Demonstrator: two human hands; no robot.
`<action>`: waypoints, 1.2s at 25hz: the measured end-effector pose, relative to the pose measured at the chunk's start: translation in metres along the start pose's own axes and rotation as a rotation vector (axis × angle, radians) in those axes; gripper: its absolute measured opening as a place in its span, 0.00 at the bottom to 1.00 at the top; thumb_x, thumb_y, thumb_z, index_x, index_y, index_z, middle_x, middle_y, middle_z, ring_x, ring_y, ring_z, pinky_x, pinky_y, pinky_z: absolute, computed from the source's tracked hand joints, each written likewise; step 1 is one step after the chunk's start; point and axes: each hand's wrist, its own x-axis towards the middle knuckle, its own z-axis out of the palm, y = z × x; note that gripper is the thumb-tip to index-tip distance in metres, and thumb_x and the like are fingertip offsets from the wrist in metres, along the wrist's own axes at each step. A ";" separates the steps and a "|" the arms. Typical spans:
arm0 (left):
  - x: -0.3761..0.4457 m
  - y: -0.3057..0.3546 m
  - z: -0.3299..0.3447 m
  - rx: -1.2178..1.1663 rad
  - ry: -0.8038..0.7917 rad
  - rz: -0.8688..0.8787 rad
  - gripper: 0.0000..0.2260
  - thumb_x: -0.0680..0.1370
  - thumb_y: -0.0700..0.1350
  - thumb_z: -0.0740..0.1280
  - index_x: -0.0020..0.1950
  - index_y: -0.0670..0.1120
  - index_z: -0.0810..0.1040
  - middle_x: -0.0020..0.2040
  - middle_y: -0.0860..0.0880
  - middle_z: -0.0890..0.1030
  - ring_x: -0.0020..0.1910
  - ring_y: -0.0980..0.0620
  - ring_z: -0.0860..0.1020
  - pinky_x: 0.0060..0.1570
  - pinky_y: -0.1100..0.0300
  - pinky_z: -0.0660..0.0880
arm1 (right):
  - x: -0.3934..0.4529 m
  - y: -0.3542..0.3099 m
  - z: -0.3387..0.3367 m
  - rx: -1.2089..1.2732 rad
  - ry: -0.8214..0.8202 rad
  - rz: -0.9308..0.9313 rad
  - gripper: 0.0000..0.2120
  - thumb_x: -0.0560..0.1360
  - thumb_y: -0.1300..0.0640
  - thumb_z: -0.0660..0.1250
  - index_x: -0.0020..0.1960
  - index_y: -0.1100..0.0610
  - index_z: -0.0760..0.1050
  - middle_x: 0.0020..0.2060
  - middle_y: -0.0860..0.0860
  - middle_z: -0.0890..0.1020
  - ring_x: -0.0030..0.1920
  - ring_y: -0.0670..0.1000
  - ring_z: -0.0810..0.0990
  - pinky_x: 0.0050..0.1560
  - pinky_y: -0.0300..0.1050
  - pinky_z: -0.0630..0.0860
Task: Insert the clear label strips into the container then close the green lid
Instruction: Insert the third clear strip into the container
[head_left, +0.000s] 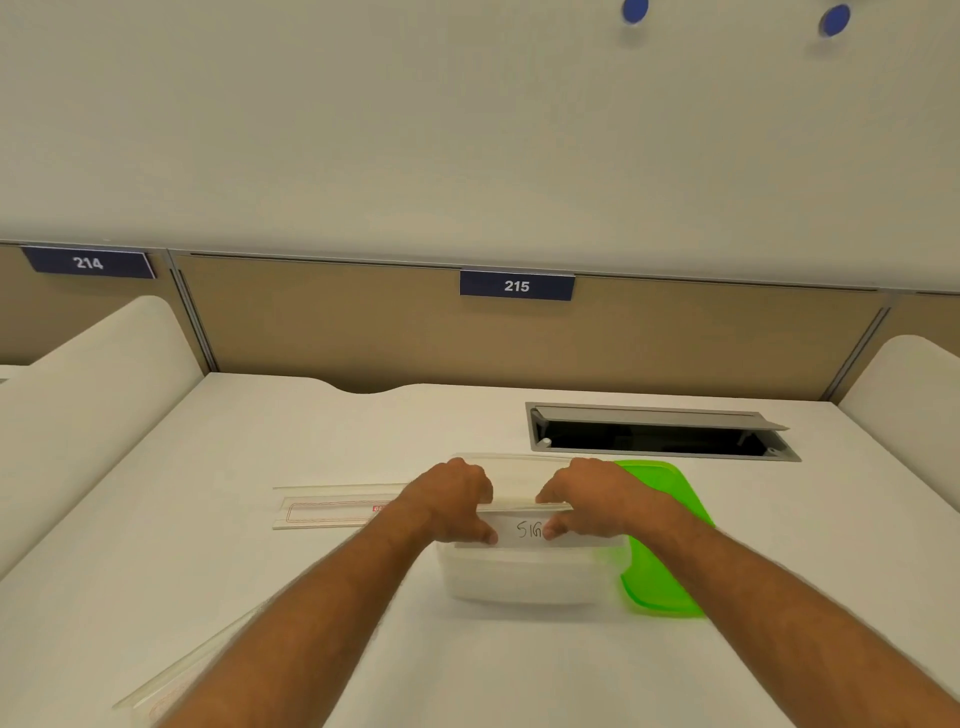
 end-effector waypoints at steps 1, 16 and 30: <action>0.002 0.003 0.003 0.026 -0.022 -0.009 0.26 0.69 0.57 0.76 0.64 0.47 0.79 0.61 0.47 0.80 0.58 0.47 0.79 0.56 0.54 0.78 | 0.002 -0.001 0.004 -0.018 -0.016 0.002 0.27 0.71 0.37 0.70 0.67 0.46 0.74 0.61 0.50 0.80 0.61 0.55 0.76 0.57 0.47 0.72; 0.030 0.017 0.034 0.347 -0.257 0.015 0.16 0.72 0.43 0.74 0.58 0.41 0.79 0.54 0.41 0.80 0.49 0.43 0.81 0.41 0.54 0.76 | 0.022 -0.012 0.044 -0.032 -0.192 -0.063 0.20 0.73 0.46 0.70 0.63 0.50 0.77 0.58 0.54 0.81 0.58 0.57 0.77 0.53 0.49 0.75; 0.033 0.012 0.040 0.345 -0.282 0.050 0.19 0.74 0.40 0.72 0.63 0.40 0.76 0.58 0.40 0.78 0.53 0.41 0.81 0.48 0.51 0.78 | 0.023 -0.013 0.048 0.014 -0.188 -0.065 0.18 0.72 0.50 0.70 0.61 0.48 0.78 0.56 0.52 0.82 0.56 0.54 0.79 0.54 0.48 0.77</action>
